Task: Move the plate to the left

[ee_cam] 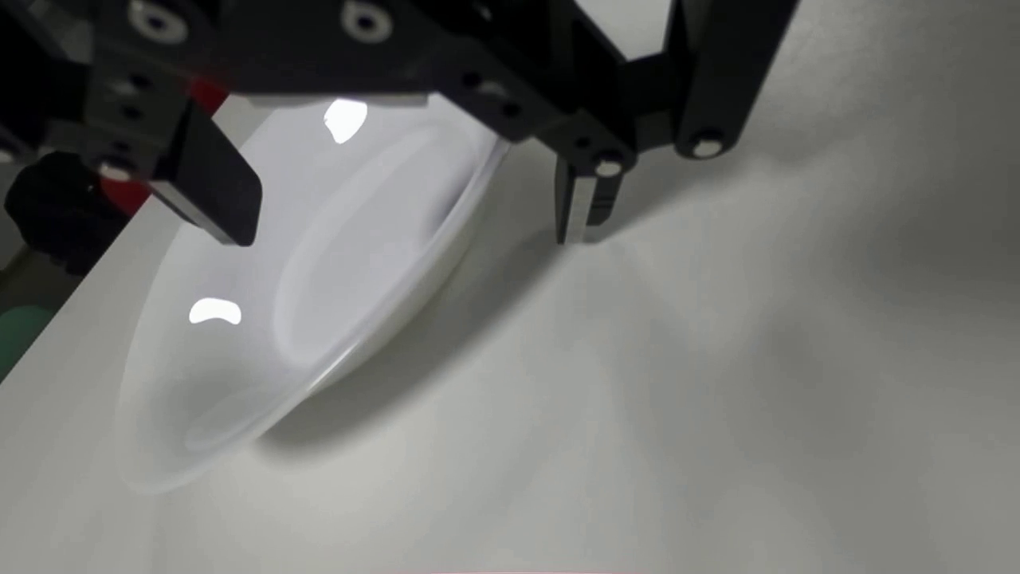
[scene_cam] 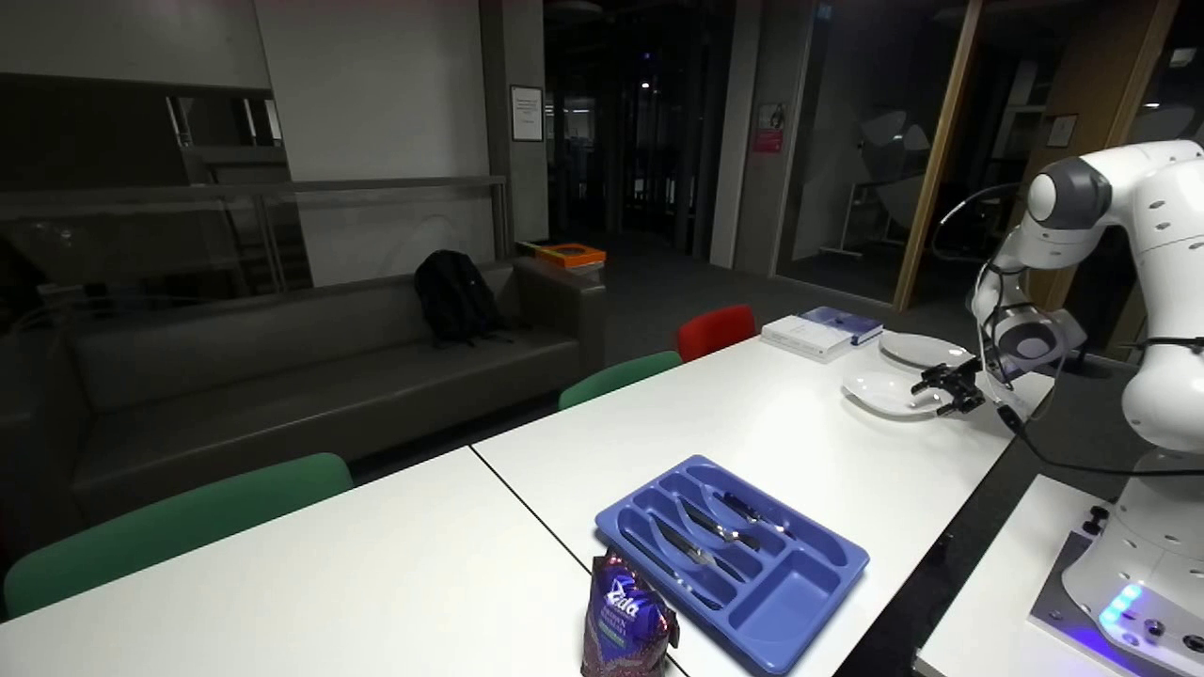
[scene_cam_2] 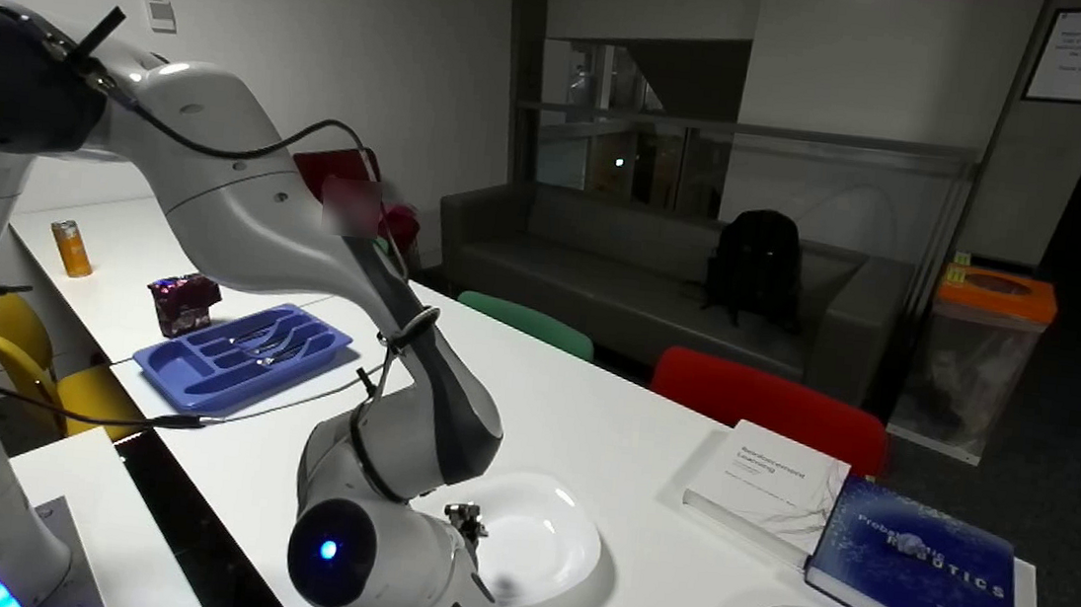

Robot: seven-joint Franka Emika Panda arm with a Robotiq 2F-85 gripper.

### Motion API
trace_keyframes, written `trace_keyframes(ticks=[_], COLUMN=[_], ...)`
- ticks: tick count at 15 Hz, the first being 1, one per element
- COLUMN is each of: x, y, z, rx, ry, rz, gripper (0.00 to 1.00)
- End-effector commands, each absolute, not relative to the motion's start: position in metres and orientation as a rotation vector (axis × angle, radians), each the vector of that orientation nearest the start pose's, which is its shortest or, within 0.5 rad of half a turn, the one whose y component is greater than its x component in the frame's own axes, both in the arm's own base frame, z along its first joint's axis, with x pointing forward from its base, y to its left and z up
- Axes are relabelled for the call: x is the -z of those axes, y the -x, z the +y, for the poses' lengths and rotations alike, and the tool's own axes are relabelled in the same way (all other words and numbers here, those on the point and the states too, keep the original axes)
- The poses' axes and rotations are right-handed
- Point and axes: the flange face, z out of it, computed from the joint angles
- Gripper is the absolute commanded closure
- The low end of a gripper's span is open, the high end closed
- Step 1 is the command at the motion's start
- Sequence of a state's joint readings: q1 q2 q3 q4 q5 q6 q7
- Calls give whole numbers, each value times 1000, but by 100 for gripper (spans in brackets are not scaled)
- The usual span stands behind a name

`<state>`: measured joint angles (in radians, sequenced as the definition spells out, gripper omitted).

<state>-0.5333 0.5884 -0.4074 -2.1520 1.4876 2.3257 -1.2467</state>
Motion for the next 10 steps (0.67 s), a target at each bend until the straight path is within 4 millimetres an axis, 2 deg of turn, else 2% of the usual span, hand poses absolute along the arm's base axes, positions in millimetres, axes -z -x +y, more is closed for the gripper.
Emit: trace_keyframes(ticks=[1, 10], x=[-123, -115], y=[-321, -331], z=[-430, -430], rx=[690, 779], ry=[2333, 2227], rz=[1181, 1253], gripper=[0, 0])
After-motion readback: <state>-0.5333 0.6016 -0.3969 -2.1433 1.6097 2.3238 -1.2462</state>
